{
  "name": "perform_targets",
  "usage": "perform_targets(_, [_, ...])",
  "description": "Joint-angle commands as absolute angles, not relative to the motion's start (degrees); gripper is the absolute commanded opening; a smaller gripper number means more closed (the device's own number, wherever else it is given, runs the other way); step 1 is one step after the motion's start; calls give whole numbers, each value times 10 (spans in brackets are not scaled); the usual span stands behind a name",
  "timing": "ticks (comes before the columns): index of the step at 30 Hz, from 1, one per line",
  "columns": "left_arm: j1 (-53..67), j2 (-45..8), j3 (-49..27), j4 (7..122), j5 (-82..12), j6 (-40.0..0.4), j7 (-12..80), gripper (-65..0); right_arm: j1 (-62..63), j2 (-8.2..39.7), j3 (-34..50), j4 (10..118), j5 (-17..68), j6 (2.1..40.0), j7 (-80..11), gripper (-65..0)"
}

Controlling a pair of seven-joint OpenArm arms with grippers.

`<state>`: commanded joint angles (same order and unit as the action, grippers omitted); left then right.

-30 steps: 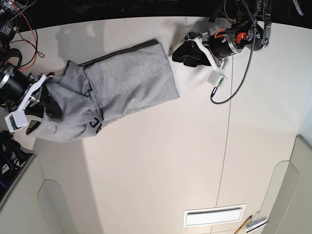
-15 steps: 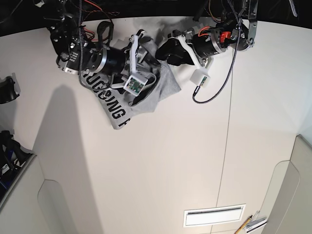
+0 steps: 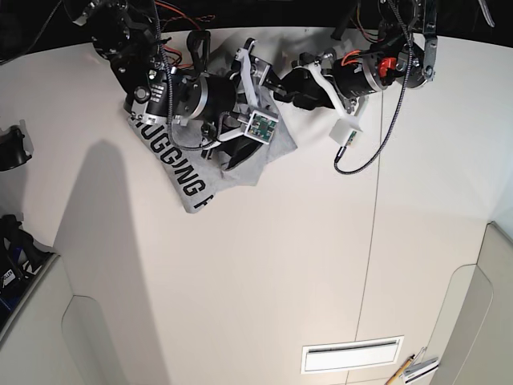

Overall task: Fold the T-shirt properly
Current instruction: 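Grasp the folded bundle with both grippers and fold it over again, then flatten and square the folded shirt with both grippers, then release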

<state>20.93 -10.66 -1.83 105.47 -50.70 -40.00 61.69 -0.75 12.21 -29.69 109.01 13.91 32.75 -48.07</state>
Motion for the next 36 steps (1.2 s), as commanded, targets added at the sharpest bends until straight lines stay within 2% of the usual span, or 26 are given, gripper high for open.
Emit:
perform_targets(8, [210, -107, -116, 1077, -517, -400, 621, -294, 29, 122, -297, 1090, 140, 327, -480, -226])
perform_targets(12, [210, -107, -146, 1077, -535, -400, 624, -296, 53, 122, -288, 1090, 136, 312, -480, -226])
perform_targets(14, [209, -106, -154, 1077, -546, -400, 625, -336, 62, 122, -262, 1090, 137, 312, -480, -232])
perform_targets(15, [209, -106, -154, 1077, -547, -400, 625, -382, 65, 122, -241, 1090, 137, 312, -479, -264])
perform_targets(16, [209, -106, -154, 1078, -547, -400, 625, -433, 69, 122, -220, 1090, 138, 312, -476, -330])
perform_targets(18, [210, -106, -154, 1082, -552, -400, 626, -504, 76, 122, -170, 1090, 139, 308, -468, -534])
perform_targets(19, [210, -106, -154, 1087, -562, -400, 629, -510, 81, 122, -144, 1089, 139, 303, -466, -633])
perform_targets(20, [210, -106, -154, 1094, -571, -400, 632, -512, 87, 122, -120, 1088, 139, 302, -465, -650])
perform_targets(27, [210, -106, -131, 1168, -593, -400, 637, -515, 123, 122, -19, 1018, 144, 302, -439, -650])
perform_targets(33, [210, -101, 17, 1169, -526, -400, 626, -515, 173, 122, -16, 885, 225, 316, -430, -650])
perform_targets(36, [213, -102, 88, 1166, -467, -400, 598, -515, 192, 117, -16, 814, 228, 319, -409, -650])
